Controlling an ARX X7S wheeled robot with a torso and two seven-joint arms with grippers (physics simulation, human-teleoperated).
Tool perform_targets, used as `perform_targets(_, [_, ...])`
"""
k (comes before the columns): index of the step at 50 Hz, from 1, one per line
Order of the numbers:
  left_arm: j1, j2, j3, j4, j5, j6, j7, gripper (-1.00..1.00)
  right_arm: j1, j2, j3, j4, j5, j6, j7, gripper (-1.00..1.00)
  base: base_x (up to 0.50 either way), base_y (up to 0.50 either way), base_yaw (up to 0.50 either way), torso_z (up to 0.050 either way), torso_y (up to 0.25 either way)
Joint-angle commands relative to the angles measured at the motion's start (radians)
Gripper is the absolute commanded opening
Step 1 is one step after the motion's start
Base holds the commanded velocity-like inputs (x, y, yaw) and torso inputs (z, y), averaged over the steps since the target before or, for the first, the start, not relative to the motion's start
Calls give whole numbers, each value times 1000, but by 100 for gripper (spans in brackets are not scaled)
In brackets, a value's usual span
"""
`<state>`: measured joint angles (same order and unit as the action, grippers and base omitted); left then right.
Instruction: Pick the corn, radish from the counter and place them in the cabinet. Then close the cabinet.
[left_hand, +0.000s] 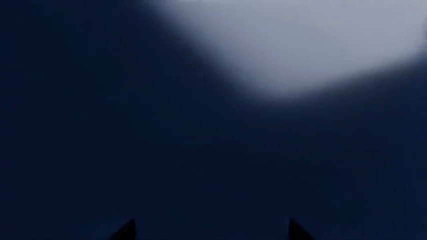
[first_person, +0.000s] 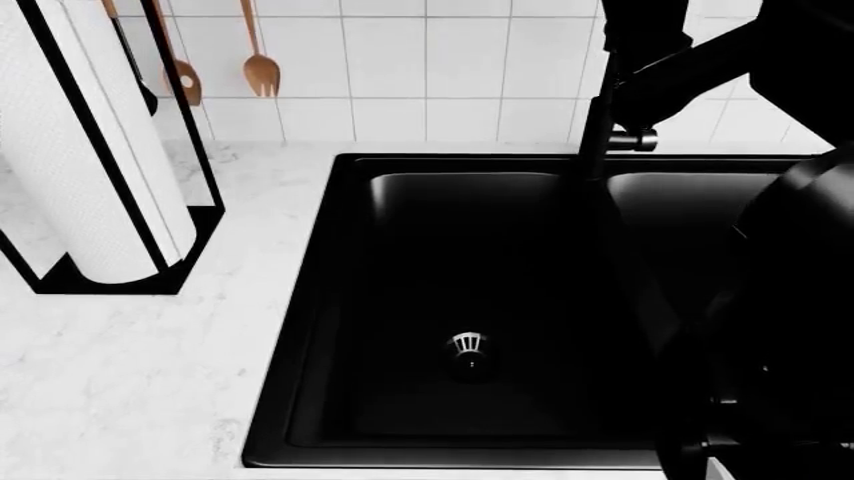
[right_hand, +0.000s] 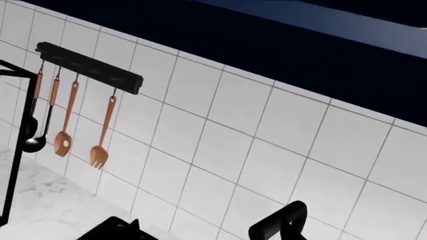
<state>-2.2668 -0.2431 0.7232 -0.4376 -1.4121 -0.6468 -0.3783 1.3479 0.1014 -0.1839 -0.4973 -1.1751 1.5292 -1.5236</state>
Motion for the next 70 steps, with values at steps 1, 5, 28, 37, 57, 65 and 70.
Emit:
perform_targets(1, [-21,68,21,-155,46,36,86,100,-45,12,-1,-30,-18,11,-12,100,0,0,-3,0,0])
perform_targets(5, [-40,93,31,-227,71,51,123,100,-76,23,1,-52,-32,19,-24,100,3,0,-4,3,0])
perform_targets(28, [-88,242,-18,-538,334,-6,297,100,-115,21,19,-71,-35,14,-20,100,3,0,-3,1,-3])
perform_targets(37, [-89,243,85,-552,276,-4,279,100,-120,18,26,-71,-28,7,-12,100,4,0,-2,0,-6])
perform_targets(57, [-89,243,456,-574,51,13,248,100,-128,11,43,-68,-7,-8,12,100,4,0,-1,0,-9])
perform_targets(65, [-89,243,559,-565,-48,41,247,100,-131,8,47,-68,-2,-12,18,100,3,0,0,0,-8])
perform_targets(70, [-89,243,628,-562,-109,66,243,100,-130,7,47,-66,-1,-12,18,100,6,0,-1,0,-9])
